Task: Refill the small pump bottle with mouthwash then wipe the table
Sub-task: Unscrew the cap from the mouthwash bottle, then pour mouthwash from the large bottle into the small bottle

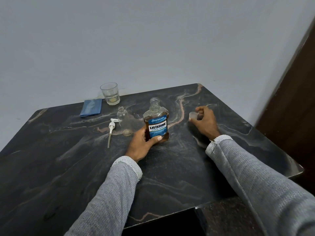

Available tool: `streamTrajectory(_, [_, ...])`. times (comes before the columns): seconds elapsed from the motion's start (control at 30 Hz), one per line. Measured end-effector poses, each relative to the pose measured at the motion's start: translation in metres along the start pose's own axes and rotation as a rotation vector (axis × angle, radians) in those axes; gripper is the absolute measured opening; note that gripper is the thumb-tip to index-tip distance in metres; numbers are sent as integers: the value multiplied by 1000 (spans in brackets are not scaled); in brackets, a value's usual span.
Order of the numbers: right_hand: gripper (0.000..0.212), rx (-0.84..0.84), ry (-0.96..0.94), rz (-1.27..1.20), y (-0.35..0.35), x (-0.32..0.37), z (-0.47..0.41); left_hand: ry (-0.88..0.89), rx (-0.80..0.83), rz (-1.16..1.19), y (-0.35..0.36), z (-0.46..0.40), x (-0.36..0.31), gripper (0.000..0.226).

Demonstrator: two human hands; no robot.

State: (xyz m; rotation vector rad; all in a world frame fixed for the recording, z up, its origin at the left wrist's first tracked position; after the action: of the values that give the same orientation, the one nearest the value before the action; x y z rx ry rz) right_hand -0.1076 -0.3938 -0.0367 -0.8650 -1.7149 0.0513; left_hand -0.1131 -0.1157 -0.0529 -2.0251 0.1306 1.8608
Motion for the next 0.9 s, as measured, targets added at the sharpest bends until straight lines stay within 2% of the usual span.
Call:
streamTrajectory(0.13, [36,-89,-7,-8,-11,14,22,-6,3,3,-2,2,-2,44])
streamTrajectory(0.23, [38,-58,-74,-76,-9,34,40,-29,32,15,-1,4,-1,57])
streamTrajectory(0.33, [46,90,-138,-170,6,61,54,-66,46,103,-11,15,0,72])
streamTrajectory(0.43, [56,300,-152,-256,31,83,68,-77,42,94,-33,35,0,67])
streamTrajectory(0.53, [68,459,-159,-312,56,102,78,-69,-67,103,-64,50,-4,39])
streamTrajectory(0.63, [83,508,-149,-338,72,113,81,2,-275,52,-98,59,-15,22])
streamTrajectory(0.73, [92,509,-119,-382,79,116,81,45,-445,13,-120,61,-20,20])
streamTrajectory(0.9, [77,440,-104,-437,80,116,77,53,-550,5,-128,49,-15,34])
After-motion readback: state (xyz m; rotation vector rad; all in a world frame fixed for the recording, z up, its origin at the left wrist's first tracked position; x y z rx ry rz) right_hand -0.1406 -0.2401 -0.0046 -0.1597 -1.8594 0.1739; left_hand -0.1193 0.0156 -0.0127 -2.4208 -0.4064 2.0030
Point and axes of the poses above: each hand's wrist, its own z-axis away from the middle knuckle, its own y-axis out of the palm, x = y × z, the point moved 9 cm from there along -z, towards the middle knuckle, and after that the axes turned 5 degrees about -y, right-handed, at the moved point
